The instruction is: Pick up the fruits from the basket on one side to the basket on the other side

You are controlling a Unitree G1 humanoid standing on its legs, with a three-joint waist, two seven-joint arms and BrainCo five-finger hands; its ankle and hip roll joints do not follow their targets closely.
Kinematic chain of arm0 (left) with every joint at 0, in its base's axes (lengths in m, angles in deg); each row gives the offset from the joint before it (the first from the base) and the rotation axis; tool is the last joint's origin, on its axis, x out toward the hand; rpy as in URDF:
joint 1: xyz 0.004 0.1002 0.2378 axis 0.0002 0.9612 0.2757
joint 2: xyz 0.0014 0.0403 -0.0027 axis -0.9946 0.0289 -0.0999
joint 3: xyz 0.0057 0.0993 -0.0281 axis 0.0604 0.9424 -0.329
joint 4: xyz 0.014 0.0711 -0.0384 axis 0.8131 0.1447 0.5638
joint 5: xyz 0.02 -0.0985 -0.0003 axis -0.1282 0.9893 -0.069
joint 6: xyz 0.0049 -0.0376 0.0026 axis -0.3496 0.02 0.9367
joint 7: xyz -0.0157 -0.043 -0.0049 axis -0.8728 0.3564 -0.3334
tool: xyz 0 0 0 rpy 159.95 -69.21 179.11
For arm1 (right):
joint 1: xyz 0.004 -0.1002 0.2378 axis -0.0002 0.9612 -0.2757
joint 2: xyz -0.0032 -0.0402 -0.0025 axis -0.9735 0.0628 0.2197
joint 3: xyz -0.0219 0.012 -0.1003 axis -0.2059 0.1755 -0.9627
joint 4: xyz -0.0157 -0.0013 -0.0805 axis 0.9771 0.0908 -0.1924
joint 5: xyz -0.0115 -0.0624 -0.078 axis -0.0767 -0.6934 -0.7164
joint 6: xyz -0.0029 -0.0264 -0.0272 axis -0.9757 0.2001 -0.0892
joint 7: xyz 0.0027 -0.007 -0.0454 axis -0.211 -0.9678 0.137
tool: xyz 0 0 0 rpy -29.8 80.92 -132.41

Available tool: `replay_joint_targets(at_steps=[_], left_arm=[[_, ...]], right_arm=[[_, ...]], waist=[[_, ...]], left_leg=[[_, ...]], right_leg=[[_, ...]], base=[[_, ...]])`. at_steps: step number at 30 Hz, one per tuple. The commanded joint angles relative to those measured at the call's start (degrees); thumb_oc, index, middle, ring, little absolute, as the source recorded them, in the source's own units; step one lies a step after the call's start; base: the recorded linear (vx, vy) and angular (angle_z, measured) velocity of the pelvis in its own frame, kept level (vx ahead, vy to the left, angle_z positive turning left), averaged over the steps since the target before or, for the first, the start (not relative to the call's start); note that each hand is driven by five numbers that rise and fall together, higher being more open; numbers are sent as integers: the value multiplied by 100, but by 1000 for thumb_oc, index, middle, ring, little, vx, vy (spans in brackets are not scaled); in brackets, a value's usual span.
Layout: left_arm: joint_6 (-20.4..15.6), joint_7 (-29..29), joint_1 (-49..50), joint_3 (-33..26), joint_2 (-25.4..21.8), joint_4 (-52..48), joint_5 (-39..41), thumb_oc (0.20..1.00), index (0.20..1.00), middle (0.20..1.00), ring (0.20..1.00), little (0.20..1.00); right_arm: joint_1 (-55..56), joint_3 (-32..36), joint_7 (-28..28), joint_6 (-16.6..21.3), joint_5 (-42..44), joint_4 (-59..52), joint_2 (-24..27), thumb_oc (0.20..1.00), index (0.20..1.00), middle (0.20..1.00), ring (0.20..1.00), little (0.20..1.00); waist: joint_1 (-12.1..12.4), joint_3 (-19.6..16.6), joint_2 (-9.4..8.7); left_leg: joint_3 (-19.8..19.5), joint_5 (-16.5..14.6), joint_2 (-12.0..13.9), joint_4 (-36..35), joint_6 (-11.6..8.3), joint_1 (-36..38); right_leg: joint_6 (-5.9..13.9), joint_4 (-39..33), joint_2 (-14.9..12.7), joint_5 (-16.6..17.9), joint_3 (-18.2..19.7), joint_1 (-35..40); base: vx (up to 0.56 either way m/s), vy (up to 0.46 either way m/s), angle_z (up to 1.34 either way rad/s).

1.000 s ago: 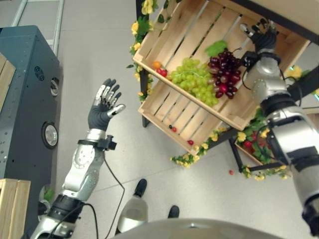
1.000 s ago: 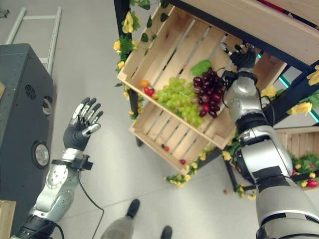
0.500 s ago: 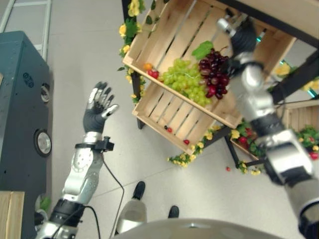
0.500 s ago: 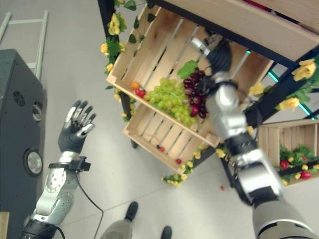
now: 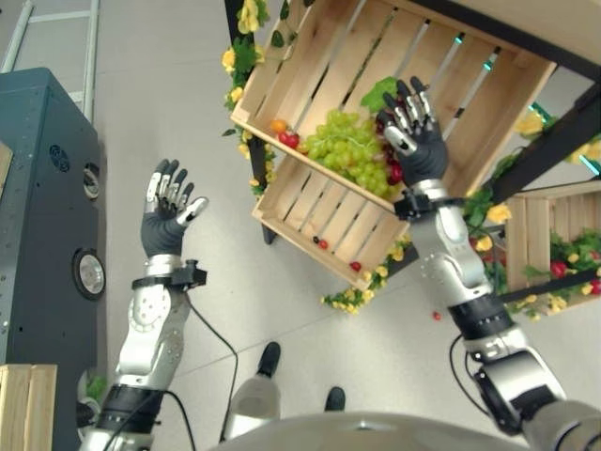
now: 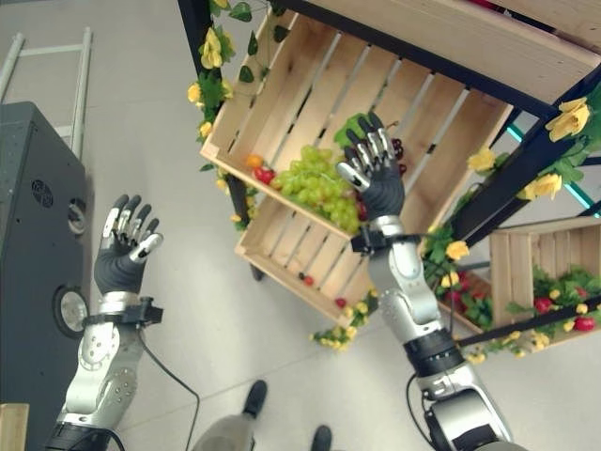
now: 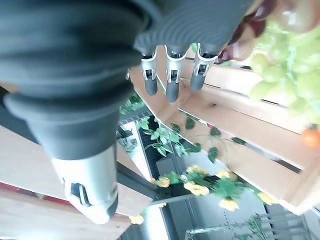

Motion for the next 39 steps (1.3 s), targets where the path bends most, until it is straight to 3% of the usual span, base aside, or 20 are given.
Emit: replay_joint_targets(at_steps=[1,5,11,28,33,34,36,39], left_arm=[[-183,-1,164,-305,-114,23,-476,1000,1000,1000,1000,1000],[-257,-16,160,-381,-143,25,-646,1000,1000,1000,1000,1000],[-311,-185,230,-435,-57,76,-618,1000,1000,1000,1000,1000],[-313,-429,455,-435,77,74,-725,1000,1000,1000,1000,1000],[-319,-410,507,-494,78,81,-732,1000,1000,1000,1000,1000],[-363,-314,457,-533,6,133,-764,1000,1000,1000,1000,1000],[-399,-285,435,-591,-6,172,-801,1000,1000,1000,1000,1000],[-403,-305,310,-509,-30,320,-750,1000,1000,1000,1000,1000]], right_arm=[[71,-114,472,101,-20,-674,296,1000,1000,1000,1000,1000],[6,-159,904,128,208,-946,396,1000,1000,1000,1000,1000],[331,-73,1500,116,701,-1365,166,1000,1000,1000,1000,1000],[801,102,1901,85,642,-1901,-37,1000,1000,1000,1000,1000],[802,183,1870,167,632,-1856,-148,1000,1000,1000,1000,1000],[560,48,1810,231,574,-1751,-253,1000,1000,1000,1000,1000],[516,49,1818,247,482,-1767,-223,1000,1000,1000,1000,1000],[490,97,1783,312,282,-1877,-141,1000,1000,1000,1000,1000]], waist=[[-62,-378,-60],[-83,-218,-42],[-94,-197,-38],[-276,-325,-7],[-274,-244,37],[-111,-117,195],[-59,-116,311],[29,-323,324]], left_leg=[[12,-1005,-68,500,108,270],[125,-977,-147,474,191,199],[227,-1026,-195,533,217,132],[269,-1072,-266,467,283,245],[310,-1051,-277,507,310,259],[370,-940,-158,605,326,131],[363,-831,-87,630,333,41],[150,-685,-171,704,357,-180]], right_leg=[[571,484,-432,301,123,-450],[709,604,-516,522,290,-758],[723,642,-580,523,386,-806],[746,624,-662,547,378,-783],[784,988,-686,630,304,-951],[768,1634,-694,479,-9,-1050],[630,2214,-585,97,9,-946],[519,2883,-27,-305,616,-685]], base=[[-32,55,-10],[-96,98,-20],[-32,57,-29],[0,23,1],[-74,16,-1],[-242,52,-14],[-202,43,-40],[-76,-40,12]])
